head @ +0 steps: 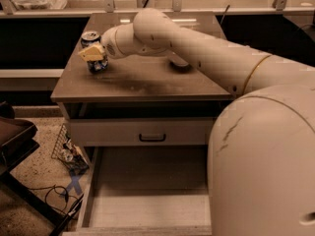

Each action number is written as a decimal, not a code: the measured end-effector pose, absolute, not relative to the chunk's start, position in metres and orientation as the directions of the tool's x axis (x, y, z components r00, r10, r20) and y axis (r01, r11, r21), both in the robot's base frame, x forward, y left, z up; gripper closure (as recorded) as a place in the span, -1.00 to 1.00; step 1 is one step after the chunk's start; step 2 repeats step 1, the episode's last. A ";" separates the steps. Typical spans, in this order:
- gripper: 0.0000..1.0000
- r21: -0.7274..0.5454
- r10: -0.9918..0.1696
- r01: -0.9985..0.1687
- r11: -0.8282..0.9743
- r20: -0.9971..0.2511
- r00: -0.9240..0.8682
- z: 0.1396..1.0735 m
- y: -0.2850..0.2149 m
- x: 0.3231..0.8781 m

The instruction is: Pick pepsi can from middle drawer and place on counter

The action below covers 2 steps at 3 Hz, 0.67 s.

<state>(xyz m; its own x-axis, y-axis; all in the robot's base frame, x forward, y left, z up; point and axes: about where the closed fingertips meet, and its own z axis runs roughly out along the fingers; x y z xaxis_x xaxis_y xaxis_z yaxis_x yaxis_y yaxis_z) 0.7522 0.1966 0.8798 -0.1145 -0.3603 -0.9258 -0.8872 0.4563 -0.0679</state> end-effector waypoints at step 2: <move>-1.00 -0.067 -0.361 -0.889 0.453 -0.926 -0.115 0.879 0.199 0.751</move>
Offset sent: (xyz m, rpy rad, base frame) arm 0.0000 0.0000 0.0000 0.0000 0.0000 0.0000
